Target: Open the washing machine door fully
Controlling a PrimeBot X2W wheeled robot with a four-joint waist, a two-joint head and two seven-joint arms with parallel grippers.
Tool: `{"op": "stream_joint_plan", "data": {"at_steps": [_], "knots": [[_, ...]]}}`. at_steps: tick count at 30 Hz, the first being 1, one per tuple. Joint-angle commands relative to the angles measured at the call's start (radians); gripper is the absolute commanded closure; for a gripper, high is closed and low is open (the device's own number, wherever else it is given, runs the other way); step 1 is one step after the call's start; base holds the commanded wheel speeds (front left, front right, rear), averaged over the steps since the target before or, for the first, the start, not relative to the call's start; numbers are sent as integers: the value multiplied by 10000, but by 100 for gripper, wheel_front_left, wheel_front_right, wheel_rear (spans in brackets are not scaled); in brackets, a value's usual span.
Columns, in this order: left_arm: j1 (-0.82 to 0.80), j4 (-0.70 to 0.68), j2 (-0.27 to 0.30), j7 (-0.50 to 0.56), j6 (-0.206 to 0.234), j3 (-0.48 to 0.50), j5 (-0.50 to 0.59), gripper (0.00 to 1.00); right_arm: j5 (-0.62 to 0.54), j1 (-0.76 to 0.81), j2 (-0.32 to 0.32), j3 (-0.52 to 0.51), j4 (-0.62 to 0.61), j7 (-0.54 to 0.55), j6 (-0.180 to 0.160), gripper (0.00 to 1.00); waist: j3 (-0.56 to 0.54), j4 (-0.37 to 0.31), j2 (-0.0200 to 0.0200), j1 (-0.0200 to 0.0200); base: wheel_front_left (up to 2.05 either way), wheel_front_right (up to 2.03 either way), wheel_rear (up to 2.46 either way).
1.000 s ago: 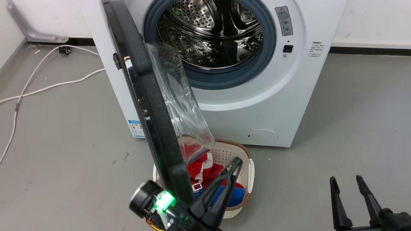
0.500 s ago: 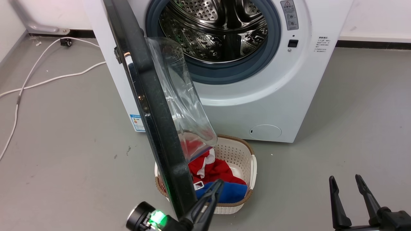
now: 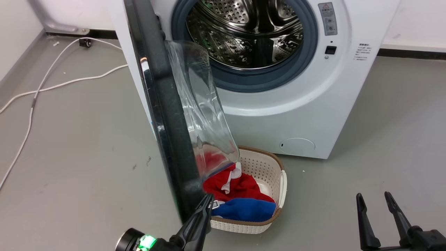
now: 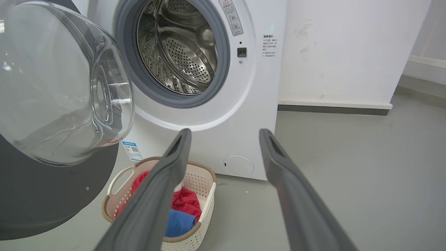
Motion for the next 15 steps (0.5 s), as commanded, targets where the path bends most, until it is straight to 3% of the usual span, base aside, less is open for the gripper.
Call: {"op": "stream_joint_plan", "data": {"at_steps": [1, 15], "knots": [[112, 21, 70, 41, 339, 541, -83, 100, 64, 2, 17, 20, 23, -23, -2, 0, 7, 147, 0, 0, 0, 0, 0], [1224, -294, -14, 29, 942, 2309, -261, 100, 138, 137, 16, 22, 42, -21, -2, 0, 64, 779, 0, 0, 0, 0, 0]]}}
